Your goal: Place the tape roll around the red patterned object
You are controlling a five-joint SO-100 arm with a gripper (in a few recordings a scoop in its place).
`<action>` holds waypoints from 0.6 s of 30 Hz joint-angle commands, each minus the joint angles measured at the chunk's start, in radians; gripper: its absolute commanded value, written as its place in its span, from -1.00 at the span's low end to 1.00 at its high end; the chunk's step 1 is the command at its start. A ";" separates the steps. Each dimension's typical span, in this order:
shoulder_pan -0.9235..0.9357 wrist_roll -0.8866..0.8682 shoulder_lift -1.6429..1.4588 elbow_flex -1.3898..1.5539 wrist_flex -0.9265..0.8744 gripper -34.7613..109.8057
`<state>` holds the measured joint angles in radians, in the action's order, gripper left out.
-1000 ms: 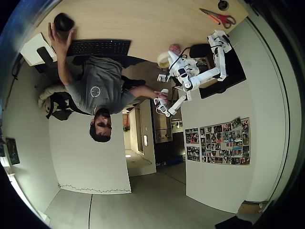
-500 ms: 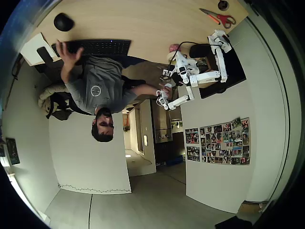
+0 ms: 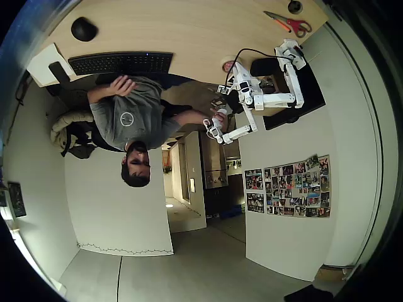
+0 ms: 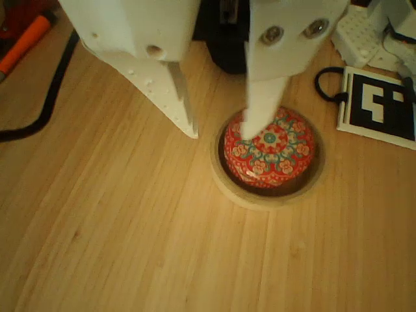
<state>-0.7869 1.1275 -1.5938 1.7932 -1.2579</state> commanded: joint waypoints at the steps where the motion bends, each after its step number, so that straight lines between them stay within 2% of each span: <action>1: 0.000 0.020 -0.055 -0.031 -0.018 -0.15; 4: 0.014 0.060 -0.051 -0.095 -0.069 -0.09; 12: 0.061 0.155 -0.089 -0.403 -0.370 -0.04; 18: 0.063 0.201 -0.262 -0.431 -0.417 -0.04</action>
<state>-0.7148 1.3085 -1.7395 1.3775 -1.6506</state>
